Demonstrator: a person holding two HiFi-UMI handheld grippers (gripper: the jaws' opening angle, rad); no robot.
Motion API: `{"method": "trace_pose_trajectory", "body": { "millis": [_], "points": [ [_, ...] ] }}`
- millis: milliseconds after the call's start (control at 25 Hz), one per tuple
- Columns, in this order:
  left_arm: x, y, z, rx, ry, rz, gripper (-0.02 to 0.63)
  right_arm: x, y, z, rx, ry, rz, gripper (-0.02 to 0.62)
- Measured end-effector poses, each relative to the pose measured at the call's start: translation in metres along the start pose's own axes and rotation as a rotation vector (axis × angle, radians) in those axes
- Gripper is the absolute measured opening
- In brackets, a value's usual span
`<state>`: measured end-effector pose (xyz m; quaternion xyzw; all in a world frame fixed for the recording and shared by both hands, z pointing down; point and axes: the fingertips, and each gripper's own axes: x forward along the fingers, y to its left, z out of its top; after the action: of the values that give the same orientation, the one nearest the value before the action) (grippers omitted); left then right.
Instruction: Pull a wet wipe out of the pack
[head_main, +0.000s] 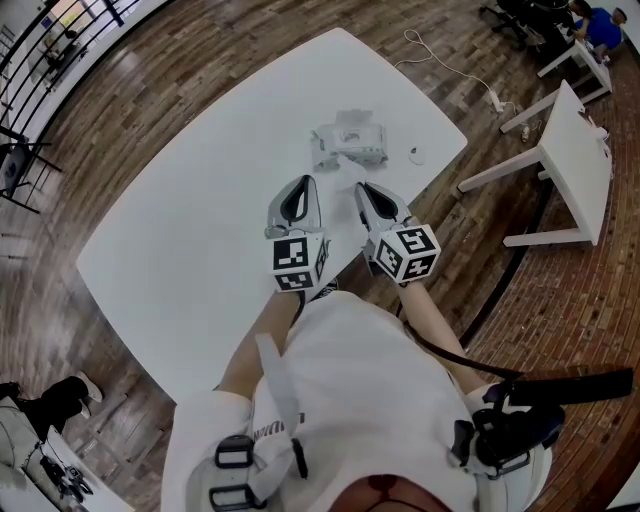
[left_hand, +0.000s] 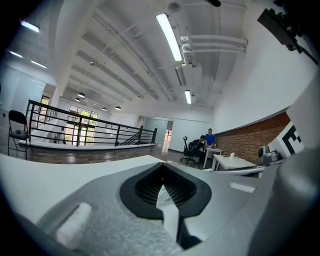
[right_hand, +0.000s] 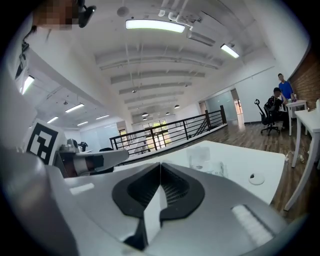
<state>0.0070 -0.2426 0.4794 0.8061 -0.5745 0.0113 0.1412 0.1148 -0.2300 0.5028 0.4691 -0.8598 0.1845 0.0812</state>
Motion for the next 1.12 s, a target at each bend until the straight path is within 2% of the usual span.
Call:
{"method": "trace_pose_trajectory", "body": {
  "millis": [480, 760, 1120],
  "points": [
    [-0.002, 0.001, -0.001, 0.000, 0.004, 0.001, 0.002, 0.026, 0.017, -0.076, -0.080, 0.219, 0.068, 0.008],
    [-0.003, 0.002, -0.001, 0.006, 0.004, 0.002, 0.003, 0.033, 0.017, -0.108, -0.088, 0.314, 0.054, 0.008],
    [-0.005, 0.011, 0.000, 0.002, 0.000, 0.027, 0.002, 0.034, 0.012, -0.129, -0.085, 0.395, 0.030, 0.008]
  ]
}}
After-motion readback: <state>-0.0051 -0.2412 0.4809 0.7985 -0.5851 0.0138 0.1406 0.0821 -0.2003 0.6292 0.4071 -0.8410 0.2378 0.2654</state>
